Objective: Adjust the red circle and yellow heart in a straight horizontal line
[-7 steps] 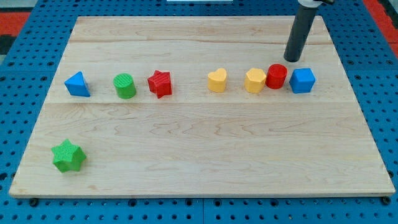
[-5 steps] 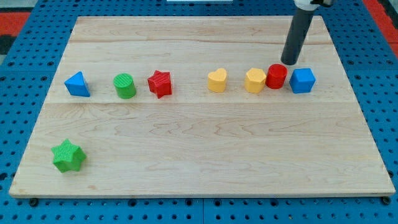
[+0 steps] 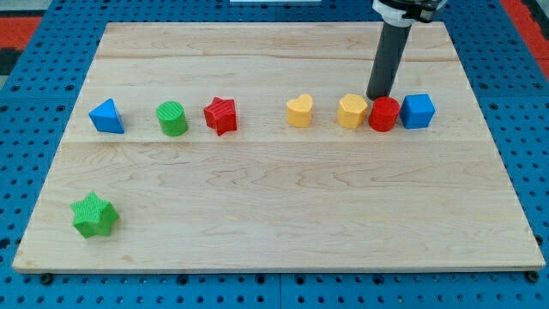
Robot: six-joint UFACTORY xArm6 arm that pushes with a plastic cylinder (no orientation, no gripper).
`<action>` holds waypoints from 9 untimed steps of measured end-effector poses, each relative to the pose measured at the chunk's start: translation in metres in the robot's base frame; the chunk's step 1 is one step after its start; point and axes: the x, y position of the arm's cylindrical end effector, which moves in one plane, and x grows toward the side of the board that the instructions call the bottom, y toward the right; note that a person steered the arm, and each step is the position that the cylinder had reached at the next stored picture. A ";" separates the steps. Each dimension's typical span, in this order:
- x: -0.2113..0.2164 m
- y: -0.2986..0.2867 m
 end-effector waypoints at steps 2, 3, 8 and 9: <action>-0.009 -0.088; -0.008 -0.120; 0.090 -0.127; 0.089 -0.125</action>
